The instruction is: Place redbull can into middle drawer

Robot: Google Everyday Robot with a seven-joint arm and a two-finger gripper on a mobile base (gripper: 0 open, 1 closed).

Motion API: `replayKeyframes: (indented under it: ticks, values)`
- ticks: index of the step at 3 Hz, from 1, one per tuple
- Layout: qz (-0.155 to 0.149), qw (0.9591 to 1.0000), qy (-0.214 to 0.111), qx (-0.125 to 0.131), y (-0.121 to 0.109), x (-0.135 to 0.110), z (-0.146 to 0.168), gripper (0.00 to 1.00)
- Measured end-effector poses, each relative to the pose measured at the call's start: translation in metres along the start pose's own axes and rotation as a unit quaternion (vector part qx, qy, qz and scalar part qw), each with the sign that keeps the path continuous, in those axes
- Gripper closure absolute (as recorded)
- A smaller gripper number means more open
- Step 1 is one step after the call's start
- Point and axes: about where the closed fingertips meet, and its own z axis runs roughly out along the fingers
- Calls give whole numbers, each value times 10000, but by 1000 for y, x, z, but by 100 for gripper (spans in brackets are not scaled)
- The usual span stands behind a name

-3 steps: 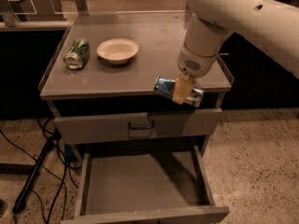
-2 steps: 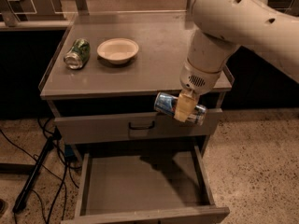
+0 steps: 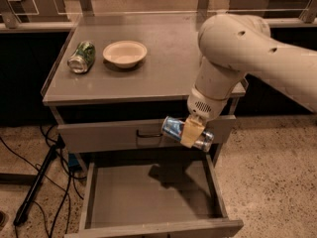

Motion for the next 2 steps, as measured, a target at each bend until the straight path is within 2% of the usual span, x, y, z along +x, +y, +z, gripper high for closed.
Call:
replayKeyframes:
  ticks: [1,2]
  values:
    - [187,9996,-114,-191,7,5,59,100]
    - [187,9996,-114,-191,7,5,59,100]
